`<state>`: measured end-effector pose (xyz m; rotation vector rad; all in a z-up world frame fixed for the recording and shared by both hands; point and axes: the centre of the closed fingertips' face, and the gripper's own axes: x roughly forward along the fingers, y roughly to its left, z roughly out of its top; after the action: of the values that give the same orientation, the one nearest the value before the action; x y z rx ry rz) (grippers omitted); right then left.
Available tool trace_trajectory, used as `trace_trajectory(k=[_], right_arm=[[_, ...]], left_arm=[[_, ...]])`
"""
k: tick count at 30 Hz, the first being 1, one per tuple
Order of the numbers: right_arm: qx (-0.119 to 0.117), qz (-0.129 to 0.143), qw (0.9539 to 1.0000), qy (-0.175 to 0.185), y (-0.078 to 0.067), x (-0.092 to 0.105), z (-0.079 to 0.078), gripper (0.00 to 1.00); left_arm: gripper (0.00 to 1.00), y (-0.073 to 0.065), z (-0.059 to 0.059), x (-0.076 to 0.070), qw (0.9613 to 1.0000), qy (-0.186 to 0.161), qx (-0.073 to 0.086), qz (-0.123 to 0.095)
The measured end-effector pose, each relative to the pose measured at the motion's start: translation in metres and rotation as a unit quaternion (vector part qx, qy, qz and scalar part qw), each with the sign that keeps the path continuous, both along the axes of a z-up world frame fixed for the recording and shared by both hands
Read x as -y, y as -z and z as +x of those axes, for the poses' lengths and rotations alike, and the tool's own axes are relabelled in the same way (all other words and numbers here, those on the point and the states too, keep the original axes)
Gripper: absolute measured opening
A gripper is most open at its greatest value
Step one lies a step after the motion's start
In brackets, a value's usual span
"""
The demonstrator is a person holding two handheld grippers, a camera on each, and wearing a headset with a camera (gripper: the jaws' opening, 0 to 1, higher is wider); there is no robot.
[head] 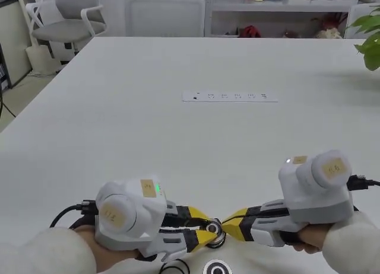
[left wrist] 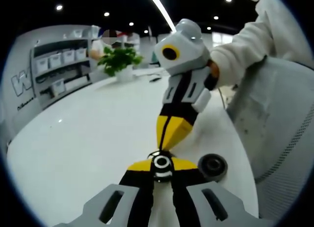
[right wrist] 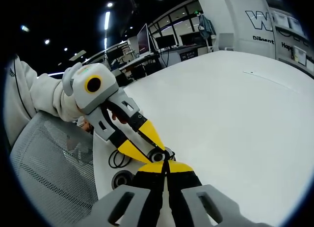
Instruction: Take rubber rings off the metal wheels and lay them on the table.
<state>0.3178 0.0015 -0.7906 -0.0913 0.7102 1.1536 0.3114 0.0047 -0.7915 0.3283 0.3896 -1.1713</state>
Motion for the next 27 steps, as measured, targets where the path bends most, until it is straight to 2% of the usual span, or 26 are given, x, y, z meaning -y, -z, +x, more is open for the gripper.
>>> trace_trajectory(k=[27], right_arm=[[-0.001,0.013,0.9998,-0.013,-0.005,-0.0045,-0.004,0.0]], left_arm=[[0.14,-0.0003,0.0007,-0.0004,1.0,-0.004,-0.001,-0.003]])
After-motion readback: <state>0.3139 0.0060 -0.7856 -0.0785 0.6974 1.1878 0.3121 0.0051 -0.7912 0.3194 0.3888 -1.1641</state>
